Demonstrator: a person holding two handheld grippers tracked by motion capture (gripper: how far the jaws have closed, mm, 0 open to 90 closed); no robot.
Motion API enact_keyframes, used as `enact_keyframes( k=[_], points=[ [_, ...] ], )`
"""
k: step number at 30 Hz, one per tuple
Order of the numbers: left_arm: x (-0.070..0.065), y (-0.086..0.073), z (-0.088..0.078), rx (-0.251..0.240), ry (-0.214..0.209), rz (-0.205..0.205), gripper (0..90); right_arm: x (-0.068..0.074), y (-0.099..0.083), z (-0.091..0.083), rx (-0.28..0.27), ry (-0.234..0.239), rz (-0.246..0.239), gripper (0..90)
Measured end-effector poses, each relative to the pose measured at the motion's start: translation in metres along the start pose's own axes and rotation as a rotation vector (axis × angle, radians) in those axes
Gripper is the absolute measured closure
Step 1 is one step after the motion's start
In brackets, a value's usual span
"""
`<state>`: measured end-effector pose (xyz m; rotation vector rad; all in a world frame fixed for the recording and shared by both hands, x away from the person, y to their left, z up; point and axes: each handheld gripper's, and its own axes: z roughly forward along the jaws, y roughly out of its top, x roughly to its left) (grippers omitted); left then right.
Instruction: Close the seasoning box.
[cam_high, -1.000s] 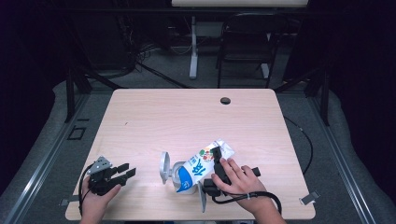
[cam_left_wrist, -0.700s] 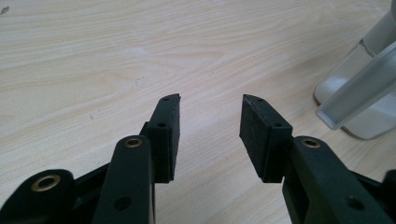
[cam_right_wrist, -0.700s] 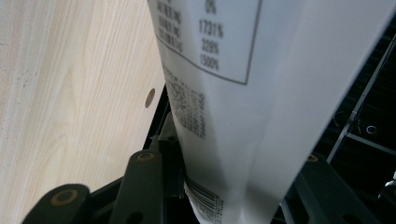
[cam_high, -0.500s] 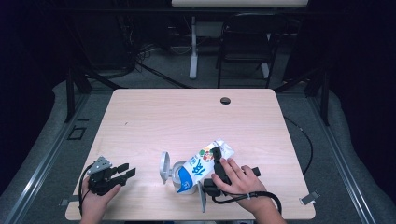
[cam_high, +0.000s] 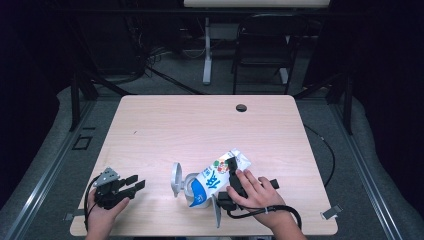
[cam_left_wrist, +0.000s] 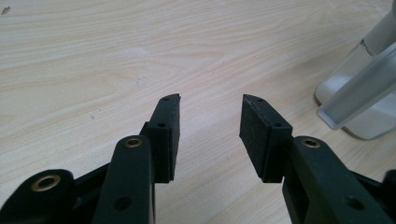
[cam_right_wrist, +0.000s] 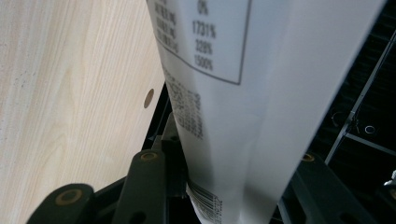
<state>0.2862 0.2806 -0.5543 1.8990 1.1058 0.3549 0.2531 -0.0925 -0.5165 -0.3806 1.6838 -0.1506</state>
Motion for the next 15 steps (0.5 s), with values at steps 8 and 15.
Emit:
enact_keyframes(
  k=[8, 15],
  points=[
    [-0.0001, -0.0001, 0.0004, -0.001, -0.001, 0.001, 58.5, 0.0005, -0.0003, 0.0006, -0.015, 0.001, 0.011, 64.6],
    [0.0000, 0.0000, 0.0002, 0.001, 0.001, 0.001, 58.5, 0.0005, -0.0002, 0.0006, -0.014, -0.002, 0.009, 65.2]
  ],
)
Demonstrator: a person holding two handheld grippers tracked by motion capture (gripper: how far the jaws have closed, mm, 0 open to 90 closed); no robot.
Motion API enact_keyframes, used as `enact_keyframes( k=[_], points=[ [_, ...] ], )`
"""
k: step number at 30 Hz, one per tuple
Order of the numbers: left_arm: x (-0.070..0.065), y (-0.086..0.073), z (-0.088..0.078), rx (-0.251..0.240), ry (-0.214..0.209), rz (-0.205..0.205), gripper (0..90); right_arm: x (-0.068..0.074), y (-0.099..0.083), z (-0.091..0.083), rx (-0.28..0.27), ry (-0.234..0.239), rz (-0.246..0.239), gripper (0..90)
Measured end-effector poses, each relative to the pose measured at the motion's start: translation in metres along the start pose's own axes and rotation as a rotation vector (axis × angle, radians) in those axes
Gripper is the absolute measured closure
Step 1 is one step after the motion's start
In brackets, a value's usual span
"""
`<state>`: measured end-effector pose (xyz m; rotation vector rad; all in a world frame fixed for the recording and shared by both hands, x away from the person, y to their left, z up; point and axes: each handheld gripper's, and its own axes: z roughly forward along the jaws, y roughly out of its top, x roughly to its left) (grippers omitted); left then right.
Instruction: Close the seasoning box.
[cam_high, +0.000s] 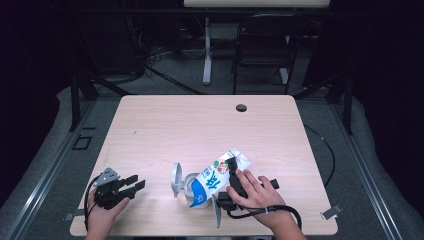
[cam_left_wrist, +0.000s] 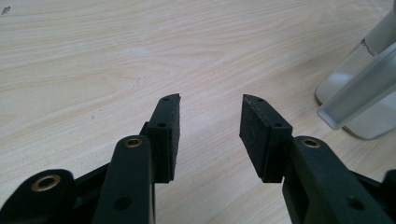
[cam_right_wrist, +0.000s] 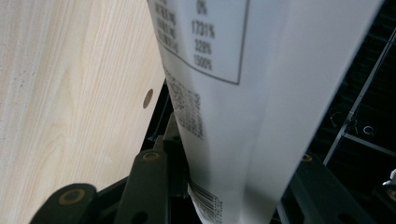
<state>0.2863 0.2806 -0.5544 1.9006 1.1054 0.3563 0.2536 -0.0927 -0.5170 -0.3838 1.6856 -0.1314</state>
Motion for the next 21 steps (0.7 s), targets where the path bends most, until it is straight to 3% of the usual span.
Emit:
enact_keyframes(
  k=[21],
  points=[
    [0.0011, 0.0001, -0.0008, 0.010, 0.001, 0.001, 58.5, -0.0025, -0.0002, -0.0011, 0.004, -0.007, -0.009, 66.4]
  ],
)
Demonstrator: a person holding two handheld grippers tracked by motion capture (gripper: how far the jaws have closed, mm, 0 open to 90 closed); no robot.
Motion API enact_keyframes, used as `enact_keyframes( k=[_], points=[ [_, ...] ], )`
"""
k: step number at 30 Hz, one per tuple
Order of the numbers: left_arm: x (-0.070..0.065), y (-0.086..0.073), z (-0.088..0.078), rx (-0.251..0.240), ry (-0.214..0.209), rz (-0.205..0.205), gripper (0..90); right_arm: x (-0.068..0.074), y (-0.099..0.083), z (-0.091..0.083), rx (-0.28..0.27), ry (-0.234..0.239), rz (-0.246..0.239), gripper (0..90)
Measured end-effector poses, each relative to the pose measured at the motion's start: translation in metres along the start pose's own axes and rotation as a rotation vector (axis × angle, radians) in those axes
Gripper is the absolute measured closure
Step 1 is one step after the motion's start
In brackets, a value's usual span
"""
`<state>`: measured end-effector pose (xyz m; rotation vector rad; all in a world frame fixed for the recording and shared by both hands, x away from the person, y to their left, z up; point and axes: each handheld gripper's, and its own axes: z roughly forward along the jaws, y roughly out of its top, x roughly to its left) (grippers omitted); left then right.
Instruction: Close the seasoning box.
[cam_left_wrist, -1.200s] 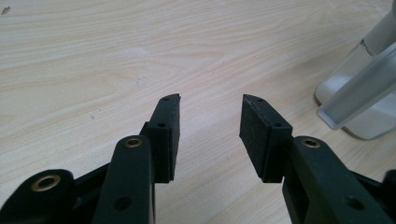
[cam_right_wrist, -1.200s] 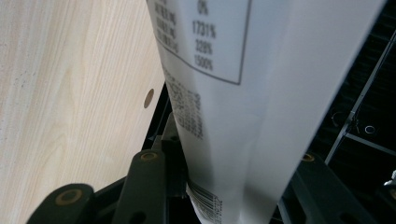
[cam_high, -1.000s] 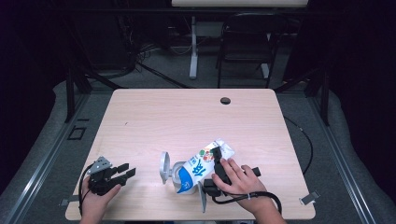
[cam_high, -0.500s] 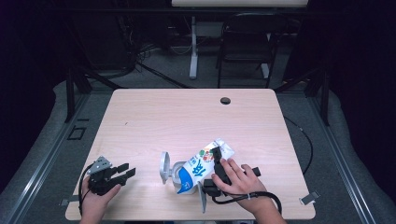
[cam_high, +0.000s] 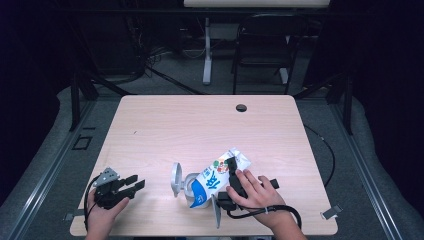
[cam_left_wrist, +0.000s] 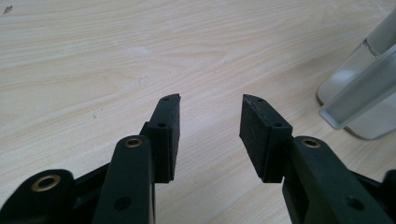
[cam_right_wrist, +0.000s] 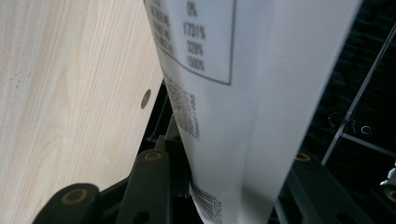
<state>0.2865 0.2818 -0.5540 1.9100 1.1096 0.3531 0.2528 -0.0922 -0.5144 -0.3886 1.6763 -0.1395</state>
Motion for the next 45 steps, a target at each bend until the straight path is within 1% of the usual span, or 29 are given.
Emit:
enact_keyframes(
  k=[11, 12, 13, 14, 16, 17, 18, 20, 23, 25, 29, 45],
  points=[
    [0.0000, 0.0001, 0.0001, 0.002, 0.001, 0.002, 58.5, -0.0003, -0.0001, -0.0002, 0.003, -0.002, 0.004, 66.8],
    [-0.0001, -0.0001, 0.0005, -0.004, 0.003, 0.001, 58.5, -0.0016, 0.0006, -0.0017, 0.022, -0.003, -0.010, 66.8],
    [-0.0001, -0.0001, 0.0005, -0.004, 0.003, 0.000, 58.5, 0.0002, -0.0005, 0.0004, -0.006, 0.000, 0.013, 66.8],
    [0.0001, 0.0001, 0.0001, 0.002, 0.000, 0.001, 58.5, -0.0021, 0.0010, -0.0023, 0.029, -0.006, -0.018, 66.8],
    [0.0002, 0.0001, 0.0001, 0.001, 0.001, 0.001, 58.5, 0.0005, -0.0006, 0.0008, -0.011, 0.000, 0.017, 66.9],
    [0.0002, 0.0001, 0.0001, 0.000, 0.000, 0.000, 58.5, 0.0005, -0.0006, 0.0008, -0.011, 0.000, 0.016, 66.9],
    [0.0002, 0.0001, 0.0000, 0.000, 0.000, 0.000, 58.5, -0.0014, 0.0004, -0.0013, 0.016, -0.002, -0.006, 67.0],
    [0.0001, 0.0001, 0.0000, -0.001, 0.001, 0.000, 58.5, -0.0016, 0.0004, -0.0014, 0.016, -0.002, -0.006, 67.0],
    [0.0000, 0.0001, 0.0000, -0.001, 0.001, -0.001, 58.5, -0.0006, -0.0006, -0.0001, -0.001, -0.002, 0.010, 67.2],
    [0.0002, 0.0001, -0.0002, -0.001, 0.001, -0.001, 58.5, -0.0010, -0.0004, -0.0006, 0.006, -0.004, 0.004, 67.3],
    [0.0003, 0.0000, 0.0001, -0.006, 0.000, -0.002, 58.5, -0.0011, -0.0004, -0.0007, 0.008, -0.004, 0.007, 67.4],
    [0.0001, -0.0004, 0.0001, -0.005, 0.000, -0.004, 58.5, -0.0012, -0.0010, -0.0008, 0.001, -0.006, 0.015, 67.5]
  ],
)
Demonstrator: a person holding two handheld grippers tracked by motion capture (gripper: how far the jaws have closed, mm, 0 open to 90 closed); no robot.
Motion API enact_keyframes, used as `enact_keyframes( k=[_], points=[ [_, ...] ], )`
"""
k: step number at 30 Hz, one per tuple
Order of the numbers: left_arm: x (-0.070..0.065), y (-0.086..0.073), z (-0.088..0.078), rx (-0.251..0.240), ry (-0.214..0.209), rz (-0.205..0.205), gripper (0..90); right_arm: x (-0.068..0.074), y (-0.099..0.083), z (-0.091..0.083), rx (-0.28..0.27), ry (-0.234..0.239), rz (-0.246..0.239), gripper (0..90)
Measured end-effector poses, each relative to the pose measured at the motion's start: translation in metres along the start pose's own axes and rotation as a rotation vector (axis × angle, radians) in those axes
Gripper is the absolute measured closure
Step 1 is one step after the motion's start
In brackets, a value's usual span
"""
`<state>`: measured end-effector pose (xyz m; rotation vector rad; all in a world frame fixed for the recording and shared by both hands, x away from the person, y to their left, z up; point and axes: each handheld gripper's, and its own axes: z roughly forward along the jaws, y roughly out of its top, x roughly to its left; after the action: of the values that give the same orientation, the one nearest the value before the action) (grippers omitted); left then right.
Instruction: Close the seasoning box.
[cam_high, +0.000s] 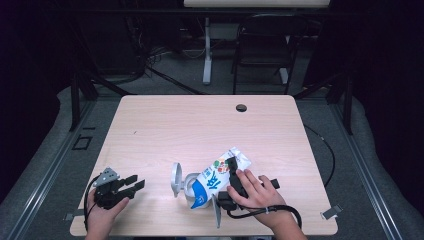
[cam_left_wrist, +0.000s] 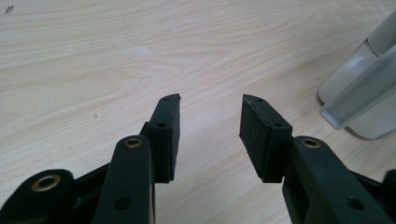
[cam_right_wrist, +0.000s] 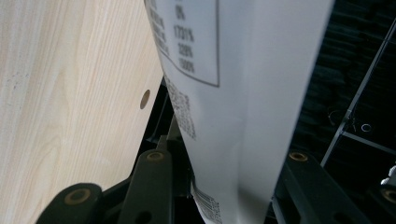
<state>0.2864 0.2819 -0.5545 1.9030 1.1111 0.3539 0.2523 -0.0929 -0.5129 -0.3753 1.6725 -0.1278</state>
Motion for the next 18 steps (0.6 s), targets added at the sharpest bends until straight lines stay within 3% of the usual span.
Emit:
enact_keyframes(
  k=[18],
  points=[
    [0.0005, 0.0002, -0.0001, -0.002, 0.001, 0.000, 58.5, 0.0001, 0.0006, -0.0005, 0.008, -0.001, 0.001, 67.9]
  ],
)
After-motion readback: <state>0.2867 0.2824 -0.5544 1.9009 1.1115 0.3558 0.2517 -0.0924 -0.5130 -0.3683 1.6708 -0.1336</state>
